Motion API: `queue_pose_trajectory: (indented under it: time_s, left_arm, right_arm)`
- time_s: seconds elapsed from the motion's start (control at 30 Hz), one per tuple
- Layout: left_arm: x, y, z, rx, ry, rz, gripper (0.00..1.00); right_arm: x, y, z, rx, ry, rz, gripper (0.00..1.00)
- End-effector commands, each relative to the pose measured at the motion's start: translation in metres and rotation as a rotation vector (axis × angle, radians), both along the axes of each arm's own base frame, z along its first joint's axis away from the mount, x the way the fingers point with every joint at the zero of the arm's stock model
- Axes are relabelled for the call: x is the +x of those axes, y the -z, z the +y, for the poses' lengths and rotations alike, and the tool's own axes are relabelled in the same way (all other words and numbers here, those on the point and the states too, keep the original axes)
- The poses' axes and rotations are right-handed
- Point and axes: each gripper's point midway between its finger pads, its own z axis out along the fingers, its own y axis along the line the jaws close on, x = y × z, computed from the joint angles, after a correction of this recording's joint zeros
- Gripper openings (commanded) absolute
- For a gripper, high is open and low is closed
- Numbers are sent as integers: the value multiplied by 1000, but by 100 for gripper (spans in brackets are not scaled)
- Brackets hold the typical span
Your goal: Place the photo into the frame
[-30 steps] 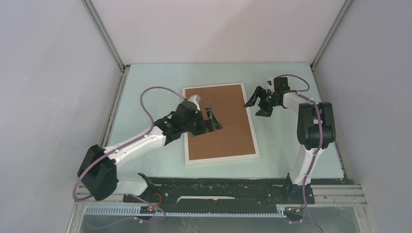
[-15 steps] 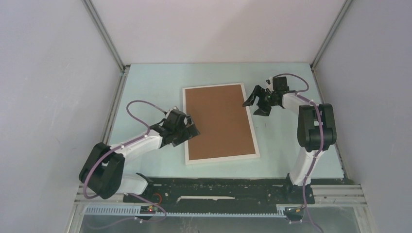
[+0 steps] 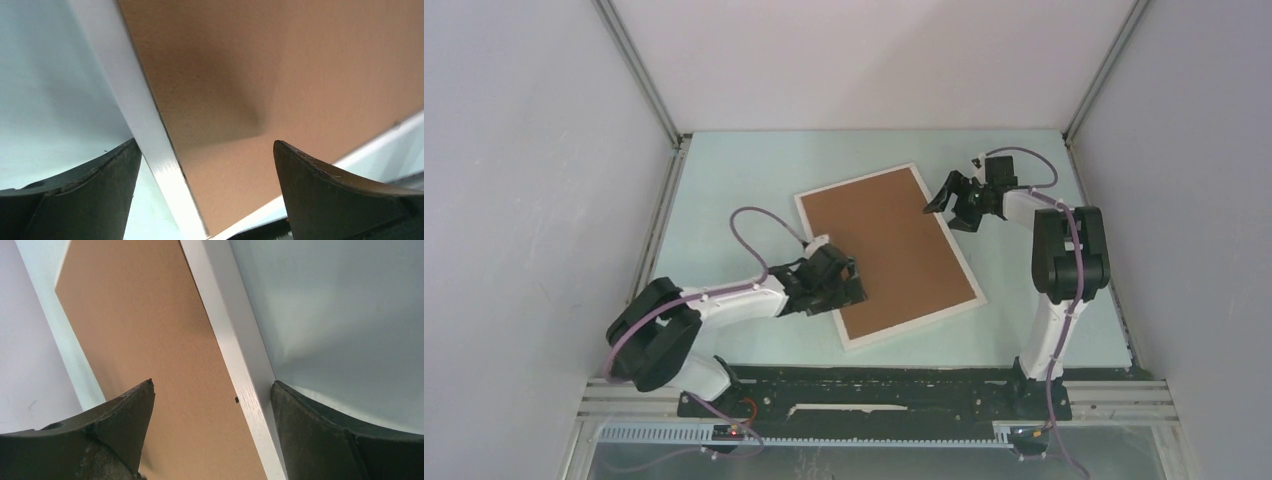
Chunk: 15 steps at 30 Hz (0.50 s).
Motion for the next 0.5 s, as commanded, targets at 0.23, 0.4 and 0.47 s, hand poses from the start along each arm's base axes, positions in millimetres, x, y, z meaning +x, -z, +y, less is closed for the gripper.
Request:
queue_pose_trajectory:
  time_s: [0.23, 0.4, 0.47]
  left_arm:
    - [-54, -67, -133, -286, 363, -3, 100]
    - [-45, -104, -116, -262, 425, -147, 100]
    - [-31, -123, -100, -237, 401, -215, 100]
  right_arm:
    - [47, -21, 40, 23, -194, -58, 93]
    - [90, -52, 22, -87, -146, -100, 93]
    - [97, -71, 6, -183, -106, -111, 93]
